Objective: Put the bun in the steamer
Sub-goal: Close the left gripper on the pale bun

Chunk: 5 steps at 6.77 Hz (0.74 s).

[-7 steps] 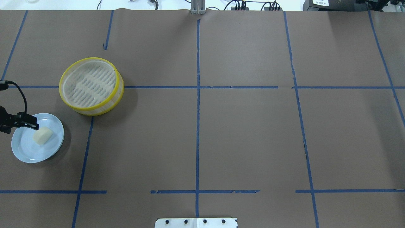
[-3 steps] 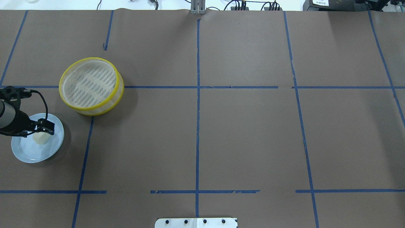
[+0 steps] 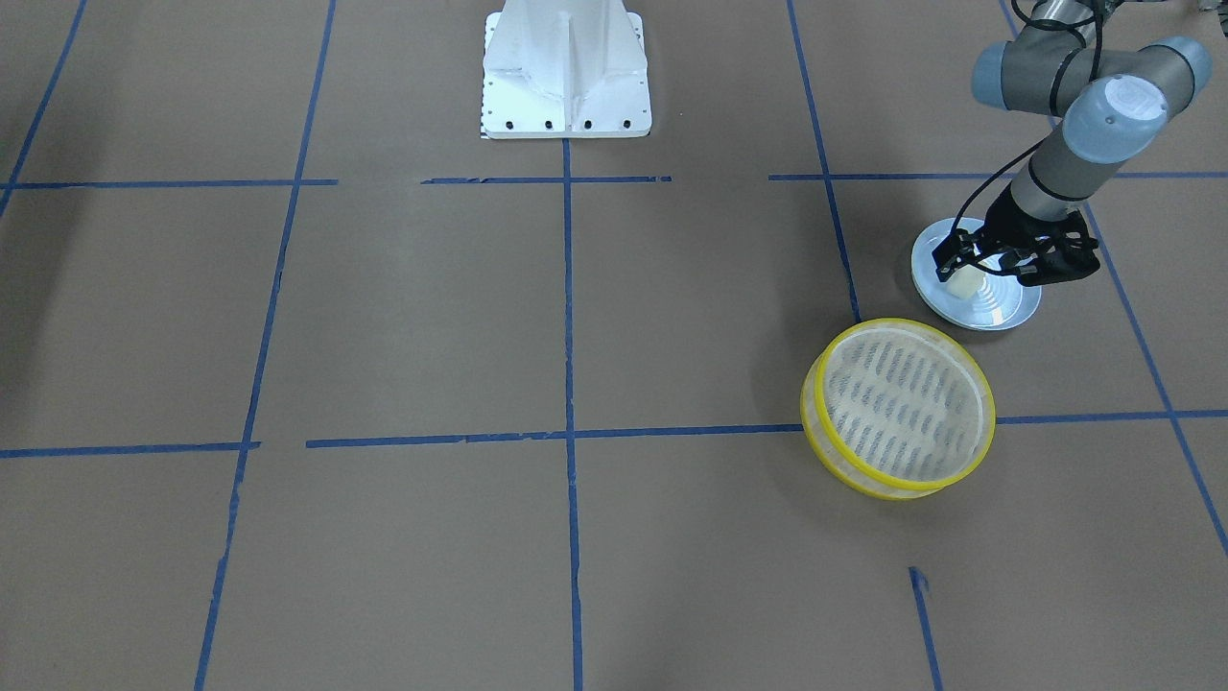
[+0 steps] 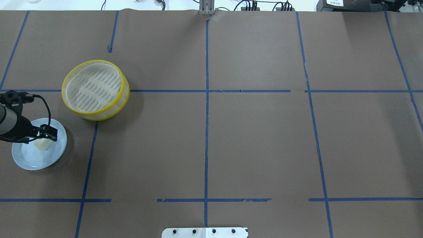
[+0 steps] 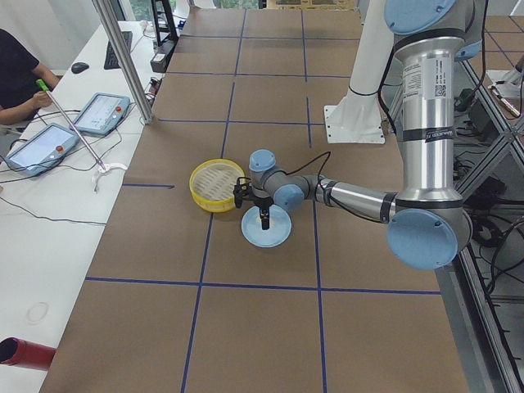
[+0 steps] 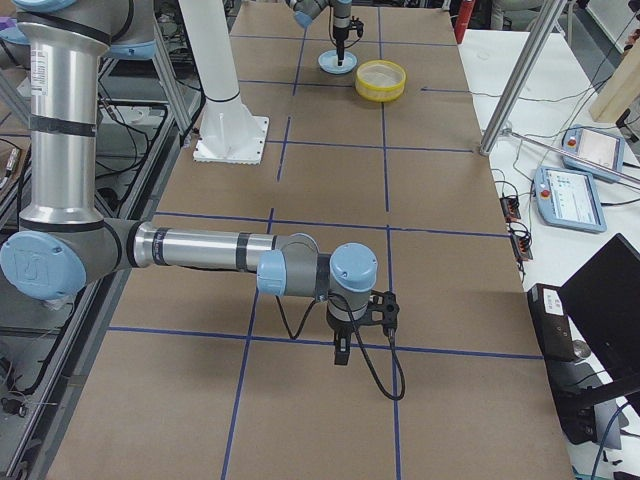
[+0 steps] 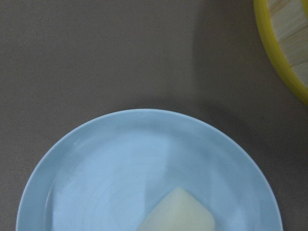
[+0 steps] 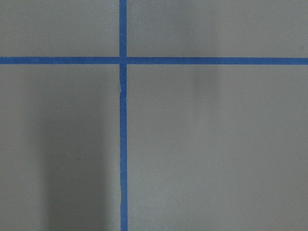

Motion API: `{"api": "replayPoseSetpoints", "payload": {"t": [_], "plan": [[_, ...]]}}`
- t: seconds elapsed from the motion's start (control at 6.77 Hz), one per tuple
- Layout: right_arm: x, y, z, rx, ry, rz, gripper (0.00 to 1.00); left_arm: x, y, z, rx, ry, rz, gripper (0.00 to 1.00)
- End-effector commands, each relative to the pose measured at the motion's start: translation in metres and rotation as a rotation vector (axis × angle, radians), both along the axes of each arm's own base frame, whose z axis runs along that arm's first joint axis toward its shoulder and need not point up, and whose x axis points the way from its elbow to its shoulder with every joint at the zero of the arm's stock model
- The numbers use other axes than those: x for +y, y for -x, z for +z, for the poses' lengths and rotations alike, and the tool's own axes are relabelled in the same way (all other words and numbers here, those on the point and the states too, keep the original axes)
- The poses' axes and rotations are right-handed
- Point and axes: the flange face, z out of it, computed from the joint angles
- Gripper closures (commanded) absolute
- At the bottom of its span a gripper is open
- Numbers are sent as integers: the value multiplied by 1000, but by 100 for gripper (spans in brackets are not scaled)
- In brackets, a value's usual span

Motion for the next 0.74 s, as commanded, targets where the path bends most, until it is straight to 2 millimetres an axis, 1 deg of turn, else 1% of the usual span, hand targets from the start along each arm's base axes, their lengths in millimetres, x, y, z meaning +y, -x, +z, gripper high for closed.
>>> {"api": "replayPoseSetpoints", "payload": {"t": [0.0,0.15,0.3,0.59], "plan": [[0,0,0,0,-1,0,0,0,-1,3,3,0,3,1],[0,0,0,0,1,0,0,0,-1,2,9,0,5,1],[0,0,0,0,-1,0,0,1,-1,3,9,2,5,6],[0,0,0,0,1,0,0,1,-1,5,7,5,5,10]]}}
